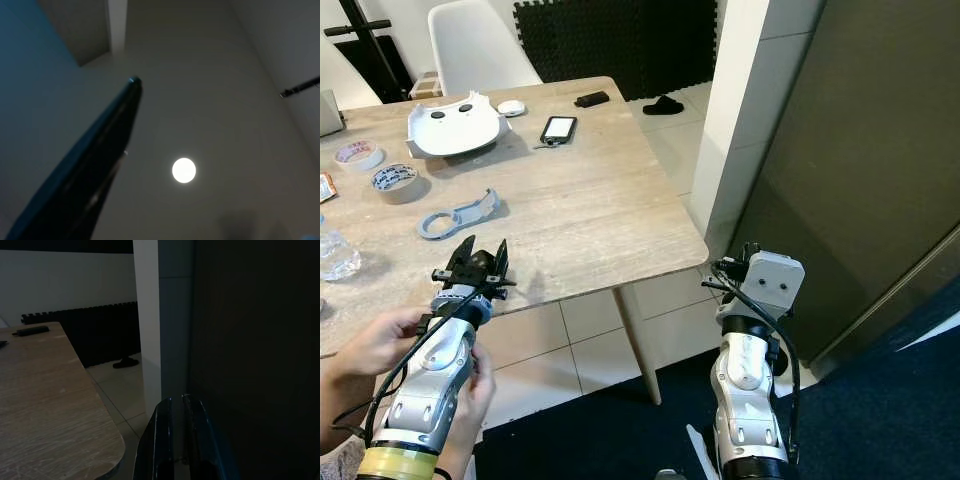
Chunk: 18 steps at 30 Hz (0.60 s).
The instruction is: Restocking fridge
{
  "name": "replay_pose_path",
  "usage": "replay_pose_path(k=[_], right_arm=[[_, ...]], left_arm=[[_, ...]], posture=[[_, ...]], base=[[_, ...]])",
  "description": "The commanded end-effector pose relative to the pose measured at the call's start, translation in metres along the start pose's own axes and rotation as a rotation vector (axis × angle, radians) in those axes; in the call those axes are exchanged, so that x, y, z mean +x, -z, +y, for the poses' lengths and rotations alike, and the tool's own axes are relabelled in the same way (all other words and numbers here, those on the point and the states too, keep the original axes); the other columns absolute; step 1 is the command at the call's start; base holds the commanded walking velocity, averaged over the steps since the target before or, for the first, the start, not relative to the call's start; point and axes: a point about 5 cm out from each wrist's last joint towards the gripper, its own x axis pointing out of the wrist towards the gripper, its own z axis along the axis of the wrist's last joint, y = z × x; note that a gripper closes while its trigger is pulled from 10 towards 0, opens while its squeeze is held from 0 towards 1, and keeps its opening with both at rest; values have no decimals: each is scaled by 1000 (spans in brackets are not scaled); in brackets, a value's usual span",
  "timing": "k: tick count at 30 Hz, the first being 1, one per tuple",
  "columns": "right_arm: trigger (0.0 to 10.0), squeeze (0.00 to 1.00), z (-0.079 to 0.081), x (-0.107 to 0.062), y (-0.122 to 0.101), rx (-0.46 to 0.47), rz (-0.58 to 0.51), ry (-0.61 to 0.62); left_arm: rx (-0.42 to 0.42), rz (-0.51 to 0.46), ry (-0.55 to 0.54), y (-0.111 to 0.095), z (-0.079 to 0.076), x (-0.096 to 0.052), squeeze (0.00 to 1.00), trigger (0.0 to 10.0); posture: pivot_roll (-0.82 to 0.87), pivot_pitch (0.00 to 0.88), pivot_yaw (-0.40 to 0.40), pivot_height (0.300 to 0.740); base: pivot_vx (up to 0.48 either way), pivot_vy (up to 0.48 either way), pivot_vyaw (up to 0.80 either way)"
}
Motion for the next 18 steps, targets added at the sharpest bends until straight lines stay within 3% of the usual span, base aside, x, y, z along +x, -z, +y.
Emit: replay_pose_path(k=[1, 18], right_arm=[[10000, 0, -1, -1, 4, 1, 23, 10], [10000, 0, -2, 0, 5, -2, 24, 8]], left_arm=[[12, 35, 3, 8, 1, -2, 0, 10000], [12, 37, -4, 9, 0, -3, 0, 10000]], posture=[[-18, 103, 23, 740], [-56, 102, -1, 740]], base=[[0, 0, 0], [0, 0, 0]])
